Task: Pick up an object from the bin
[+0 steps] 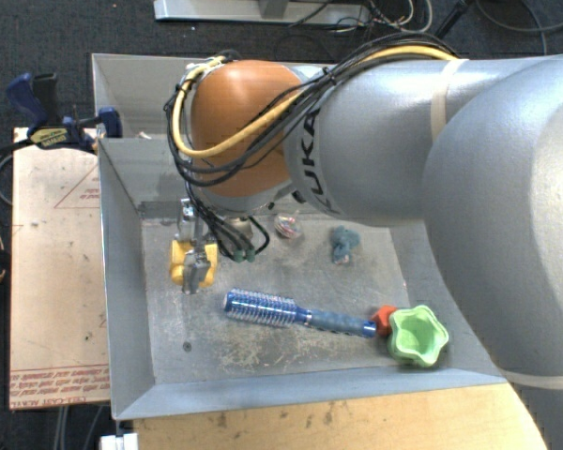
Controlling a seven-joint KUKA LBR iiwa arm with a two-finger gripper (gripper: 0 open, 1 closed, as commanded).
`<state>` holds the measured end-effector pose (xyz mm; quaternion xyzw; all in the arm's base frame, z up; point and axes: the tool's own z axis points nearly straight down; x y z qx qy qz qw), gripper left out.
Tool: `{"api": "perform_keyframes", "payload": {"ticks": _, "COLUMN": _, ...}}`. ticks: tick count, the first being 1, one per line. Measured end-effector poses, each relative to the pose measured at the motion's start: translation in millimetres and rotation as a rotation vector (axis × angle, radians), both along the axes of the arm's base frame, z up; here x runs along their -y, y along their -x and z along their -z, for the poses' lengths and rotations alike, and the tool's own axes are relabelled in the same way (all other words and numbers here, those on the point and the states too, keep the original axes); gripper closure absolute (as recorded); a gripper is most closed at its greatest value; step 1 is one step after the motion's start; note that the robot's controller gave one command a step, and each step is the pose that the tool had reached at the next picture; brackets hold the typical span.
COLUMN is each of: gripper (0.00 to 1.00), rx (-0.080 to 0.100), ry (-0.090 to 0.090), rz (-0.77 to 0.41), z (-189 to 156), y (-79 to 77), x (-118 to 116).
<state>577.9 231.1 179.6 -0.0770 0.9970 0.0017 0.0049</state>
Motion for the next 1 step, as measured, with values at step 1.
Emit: {"api": "perform_keyframes", "payload": {"ticks": 1, "gripper": 1.00, "rx": 0.002, "ry": -0.001, "rz": 0.002, "z": -111.1, "y": -6.9, "x": -3.2}}
